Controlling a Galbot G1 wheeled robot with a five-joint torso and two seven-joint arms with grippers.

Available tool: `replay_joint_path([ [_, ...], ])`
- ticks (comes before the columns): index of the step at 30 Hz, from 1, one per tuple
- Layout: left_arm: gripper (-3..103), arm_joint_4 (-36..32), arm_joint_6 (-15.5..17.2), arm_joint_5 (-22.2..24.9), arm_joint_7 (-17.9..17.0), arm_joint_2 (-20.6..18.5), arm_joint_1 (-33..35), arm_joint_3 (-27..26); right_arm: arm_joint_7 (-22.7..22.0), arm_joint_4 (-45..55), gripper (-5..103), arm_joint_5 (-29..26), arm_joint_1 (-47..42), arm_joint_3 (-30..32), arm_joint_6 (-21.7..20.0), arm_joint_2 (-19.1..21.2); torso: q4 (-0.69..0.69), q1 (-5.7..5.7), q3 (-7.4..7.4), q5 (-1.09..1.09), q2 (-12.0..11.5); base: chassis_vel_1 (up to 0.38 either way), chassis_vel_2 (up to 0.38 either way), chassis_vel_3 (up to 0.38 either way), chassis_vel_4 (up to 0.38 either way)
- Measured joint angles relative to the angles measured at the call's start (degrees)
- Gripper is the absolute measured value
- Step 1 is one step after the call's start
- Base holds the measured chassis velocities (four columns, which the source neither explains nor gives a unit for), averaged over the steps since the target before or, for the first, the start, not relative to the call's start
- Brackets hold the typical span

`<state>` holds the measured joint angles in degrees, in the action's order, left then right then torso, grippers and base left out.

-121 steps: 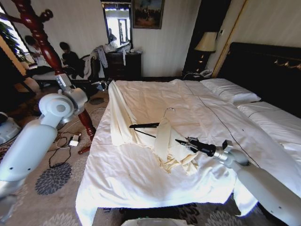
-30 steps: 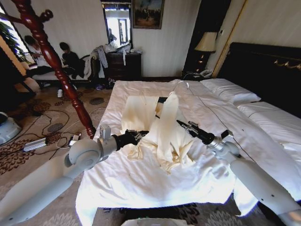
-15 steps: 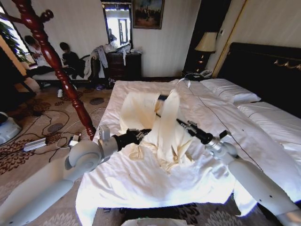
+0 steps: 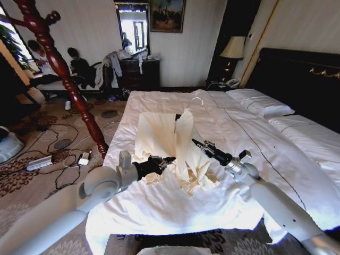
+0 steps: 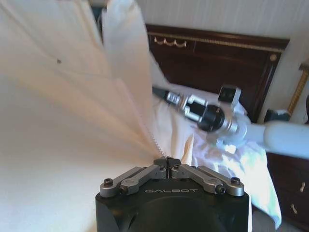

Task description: Pick up the clothes from the bed and hang them on the clothes hanger.

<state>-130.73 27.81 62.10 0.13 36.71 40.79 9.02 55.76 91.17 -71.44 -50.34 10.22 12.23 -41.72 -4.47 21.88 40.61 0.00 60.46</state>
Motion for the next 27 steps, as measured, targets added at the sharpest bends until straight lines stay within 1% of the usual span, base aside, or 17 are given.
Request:
replay_joint_path([
  [3, 0, 1.2, 0.0, -1.8, 0.4, 0.0, -0.2, 1.0, 1.2, 0.4, 19, -0.6, -0.3, 0.4, 0.0, 0.2, 0.0, 0.0, 0.0, -0.01, 0.0, 0.0, 0.0, 0.0, 0.0],
  [7, 0, 1.9, 0.0, -2.7, 0.2, 0.1, -0.2, 1.1, 1.7, 0.6, 19, -1.2, -0.4, 0.6, 0.0, 0.3, 0.01, 0.0, 0.0, 0.0, 0.0, 0.0, 0.0, 0.0, 0.0],
  [11, 0, 2.2, 0.7, -3.7, -1.4, -0.3, 0.3, 0.4, 1.9, 0.6, 19, -1.7, -0.3, 0.6, 0.1, 0.2, 0.0, 0.0, 0.0, 0.0, 0.0, 0.0, 0.0, 0.0, 0.0],
  [12, -3, 2.3, 1.6, -4.0, -2.6, -0.5, 0.6, -0.2, 2.0, 0.6, 19, -2.0, -0.2, 0.7, 0.2, 0.1, 0.01, 0.0, 0.0, 0.0, 0.0, 0.0, 0.0, 0.0, 0.0],
  [13, 1, 2.7, 3.0, -5.1, -4.1, -1.0, 1.1, -0.9, 2.0, 0.5, 19, -3.0, 0.2, 0.8, 0.2, 0.1, 0.01, 0.0, 0.0, 0.0, 0.0, 0.0, 0.0, 0.0, 0.0],
  [14, 1, 2.7, 3.0, -5.1, -4.1, -1.0, 1.1, -0.9, 2.0, 0.5, 19, -3.0, 0.2, 0.8, 0.2, 0.1, 0.01, 0.0, 0.0, 0.0, 0.0, 0.0, 0.0, 0.0, 0.0],
  [15, 7, 2.8, 3.4, -5.7, -4.7, -1.3, 1.6, -1.2, 2.0, 0.4, 19, -3.7, 0.5, 0.9, 0.2, 0.0, 0.01, 0.0, 0.0, 0.01, 0.0, 0.0, 0.0, 0.0, 0.0],
  [16, 7, 3.0, 3.8, -6.3, -5.5, -1.5, 2.1, -1.4, 2.0, 0.3, 19, -4.2, 0.8, 1.0, 0.2, 0.0, 0.01, 0.0, 0.0, 0.0, 0.0, 0.0, 0.0, 0.0, 0.0],
  [17, 12, 3.1, 4.2, -6.9, -6.8, -1.5, 3.0, -1.5, 2.0, 0.1, 19, -4.8, 1.2, 1.1, 0.1, 0.0, 0.02, -0.01, 0.0, 0.0, 0.0, 0.0, 0.0, 0.0, 0.0],
  [18, 12, 3.1, 4.2, -6.9, -6.8, -1.5, 3.0, -1.5, 2.0, 0.1, 19, -4.8, 1.2, 1.1, 0.1, 0.0, 0.02, -0.01, 0.0, 0.0, 0.0, 0.0, 0.0, 0.0, 0.0],
  [21, 28, 3.0, 3.4, -7.8, -9.4, -0.8, 5.0, -2.3, 2.2, 0.1, 19, -5.4, 1.6, 1.3, 0.1, 0.3, 0.02, 0.0, 0.0, -0.01, 0.0, 0.0, 0.0, 0.0, 0.0],
  [22, 28, 3.0, 3.4, -7.8, -9.4, -0.8, 5.0, -2.3, 2.2, 0.1, 19, -5.4, 1.6, 1.3, 0.1, 0.3, 0.02, 0.0, 0.0, -0.01, 0.0, 0.0, 0.0, 0.0, 0.0],
  [23, 34, 2.6, 2.6, -7.9, -9.5, -0.5, 5.4, -3.1, 2.4, 0.1, 19, -5.4, 1.6, 1.3, 0.1, 0.5, 0.01, 0.0, 0.0, -0.01, 0.0, 0.0, 0.0, 0.0, 0.0],
  [24, 34, 2.2, 2.0, -7.8, -9.2, -0.4, 5.6, -3.7, 2.4, 0.1, 19, -5.3, 1.6, 1.4, 0.0, 0.5, 0.0, 0.0, 0.0, -0.01, 0.0, 0.0, 0.0, 0.0, 0.0],
  [25, 39, 1.7, 1.2, -7.7, -8.6, -0.3, 5.8, -4.3, 2.5, 0.1, 19, -5.2, 1.5, 1.5, 0.0, 0.6, 0.01, 0.0, 0.0, 0.0, 0.0, 0.0, 0.0, 0.0, 0.0],
  [26, 44, 0.1, -1.0, -6.9, -7.0, -0.4, 6.2, -6.2, 2.6, -0.1, 19, -4.8, 1.2, 1.7, 0.0, 0.8, 0.01, -0.01, 0.0, 0.0, 0.0, 0.0, 0.0, 0.0, 0.0],
  [27, 50, -0.7, -2.0, -6.2, -6.3, -0.5, 6.2, -7.1, 2.7, -0.2, 19, -4.4, 1.1, 1.7, 0.1, 0.9, 0.01, -0.01, 0.0, 0.0, 0.0, 0.0, 0.0, 0.0, 0.0],
])
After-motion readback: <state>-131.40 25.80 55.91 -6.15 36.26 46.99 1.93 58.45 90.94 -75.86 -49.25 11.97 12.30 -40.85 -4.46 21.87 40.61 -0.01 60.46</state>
